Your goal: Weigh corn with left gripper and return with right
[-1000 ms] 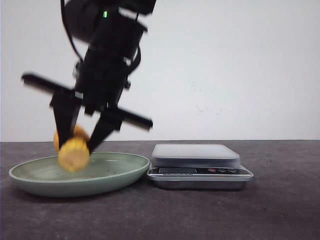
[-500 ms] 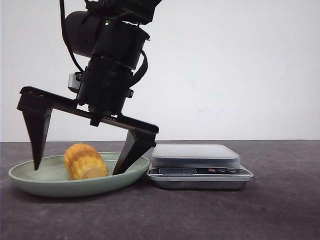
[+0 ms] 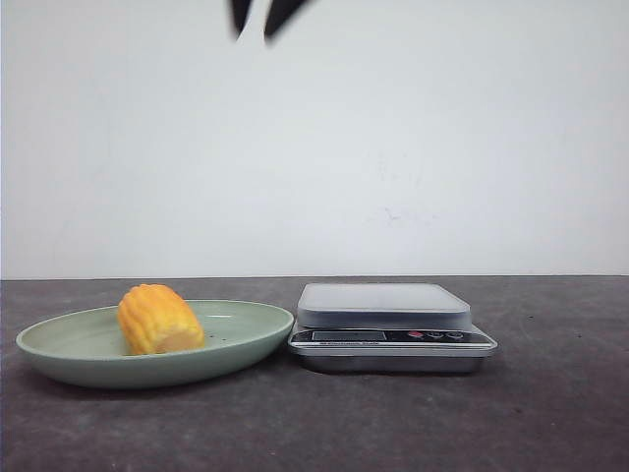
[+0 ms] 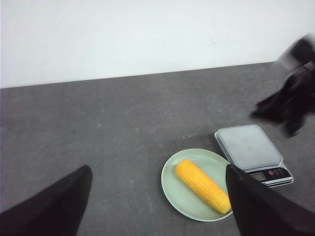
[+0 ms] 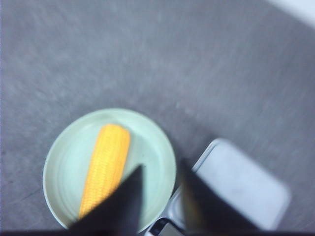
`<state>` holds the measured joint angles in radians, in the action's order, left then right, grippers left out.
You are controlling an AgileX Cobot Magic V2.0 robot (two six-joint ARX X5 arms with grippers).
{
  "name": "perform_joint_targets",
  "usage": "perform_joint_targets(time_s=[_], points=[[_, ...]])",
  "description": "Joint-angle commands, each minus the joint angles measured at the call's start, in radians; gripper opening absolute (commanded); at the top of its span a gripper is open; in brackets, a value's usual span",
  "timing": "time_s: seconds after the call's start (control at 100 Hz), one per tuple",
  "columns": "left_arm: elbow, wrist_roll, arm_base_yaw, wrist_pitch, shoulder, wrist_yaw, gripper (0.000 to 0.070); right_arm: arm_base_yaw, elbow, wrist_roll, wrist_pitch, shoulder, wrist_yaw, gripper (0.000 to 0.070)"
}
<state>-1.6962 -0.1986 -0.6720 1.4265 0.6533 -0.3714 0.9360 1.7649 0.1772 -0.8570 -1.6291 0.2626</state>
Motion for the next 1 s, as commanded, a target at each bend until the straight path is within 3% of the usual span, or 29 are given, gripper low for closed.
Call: perform_joint_targets(time_s=[0.0,0.14,0.23,0.33,0.43,0.51,0.62,0.99], points=[[-0.007,-0.016,-0.007,0.043,0.003,-0.006,0.0508,0.012,0.021,-0.048,0.007,0.058,0.005,0.0005],[0.016,-0.016,-0.007,0.043,0.003,-0.006,0.0506,0.034,-0.008,-0.087,0.111,0.208,0.055,0.0006],[0.024,-0.016,-0.007,0.043,0.003,-0.006,0.05,0.053,-0.101,-0.191,0.308,0.322,0.052,0.0006],[0.028,-0.016,-0.007,0.043,0.003,-0.006,0.0464,0.066,-0.262,-0.327,0.558,0.45,-0.011,0.0006],[0.029,-0.019,-0.007,0.043,0.003,-0.006,0.0463,0.064,-0.415,-0.361,0.701,0.55,-0.032,0.0006],[0.029,-0.033,-0.007,0.043,0.003,-0.006,0.0463,0.052,-0.493,-0.361,0.724,0.599,-0.011,0.0006],[0.029,-0.05,-0.007,0.043,0.003,-0.005,0.0463,0.037,-0.514,-0.36,0.649,0.628,0.035,0.0006],[0.028,-0.05,-0.007,0.043,0.003,-0.005,0.0464,0.037,-0.514,-0.361,0.634,0.638,0.026,0.0006]])
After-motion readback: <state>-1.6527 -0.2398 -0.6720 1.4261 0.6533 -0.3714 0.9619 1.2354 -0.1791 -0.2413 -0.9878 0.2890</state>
